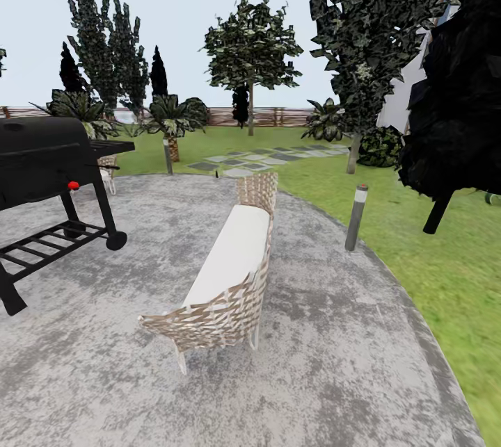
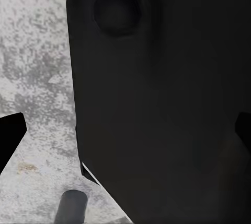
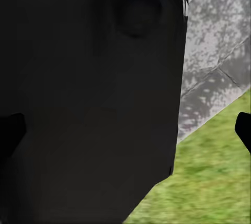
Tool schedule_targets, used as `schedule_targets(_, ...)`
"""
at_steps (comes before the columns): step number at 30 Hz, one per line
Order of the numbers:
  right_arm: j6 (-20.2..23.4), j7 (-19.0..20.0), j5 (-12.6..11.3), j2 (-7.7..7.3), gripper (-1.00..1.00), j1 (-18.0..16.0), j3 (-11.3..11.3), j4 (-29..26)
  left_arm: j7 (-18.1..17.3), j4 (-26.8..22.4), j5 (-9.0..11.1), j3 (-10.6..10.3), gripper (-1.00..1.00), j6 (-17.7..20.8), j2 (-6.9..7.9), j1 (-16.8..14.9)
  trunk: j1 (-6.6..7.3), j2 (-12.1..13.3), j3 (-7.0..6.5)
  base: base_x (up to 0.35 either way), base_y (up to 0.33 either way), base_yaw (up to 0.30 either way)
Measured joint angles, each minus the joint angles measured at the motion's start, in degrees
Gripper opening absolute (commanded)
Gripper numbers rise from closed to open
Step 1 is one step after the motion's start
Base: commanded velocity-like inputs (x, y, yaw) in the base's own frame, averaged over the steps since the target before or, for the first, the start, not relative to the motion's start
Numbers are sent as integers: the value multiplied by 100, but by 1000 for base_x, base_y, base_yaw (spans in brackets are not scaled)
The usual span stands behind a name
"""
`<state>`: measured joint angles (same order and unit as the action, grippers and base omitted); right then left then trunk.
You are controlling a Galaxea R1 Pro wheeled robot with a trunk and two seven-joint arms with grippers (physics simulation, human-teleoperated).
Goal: In the garden, pick up the pesticide atomizer on the floor and spray pesticide onto both trees until each tree trunk is fully covered.
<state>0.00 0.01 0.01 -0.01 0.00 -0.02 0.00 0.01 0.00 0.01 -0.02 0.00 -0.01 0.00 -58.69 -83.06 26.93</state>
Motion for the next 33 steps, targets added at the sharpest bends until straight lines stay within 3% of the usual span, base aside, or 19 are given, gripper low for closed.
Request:
schedule_targets(3, -51, 95, 96, -96, 100, -99, -94, -98, -97, -97, -97, 101, 100, 96, 74, -99, -4, -2, -1, 0, 0, 0)
schedule_targets(7, -26, 223, 112, -187, 100, -231, -224, -228, -226, -113, -225, 165, 100, 224, 10, -230, -4, -2, -1, 0, 0, 0)
schedule_targets(11, 1, 95, -17, -58, 100, -154, -148, -137, -173, -243, -95, 35, 100, 160, -118, -166, -4, -2, 0, 0, 0, 0)
schedule_targets(17, 3, -97, -62, 135, 100, 44, 44, 59, 20, -436, 97, -37, 100, -32, -139, 29, -4, -2, 0, 0, 1, 0)
schedule_targets(24, 8, -133, -49, 146, 100, 273, 104, 127, 126, -624, 322, -33, 100, -193, -140, 257, -4, -2, 0, 0, 206, 0)
schedule_targets(33, 8, -133, -60, 129, 100, 288, 61, 123, 128, -827, 334, -33, 100, -193, -128, 646, -4, -2, 0, 0, 310, 0)
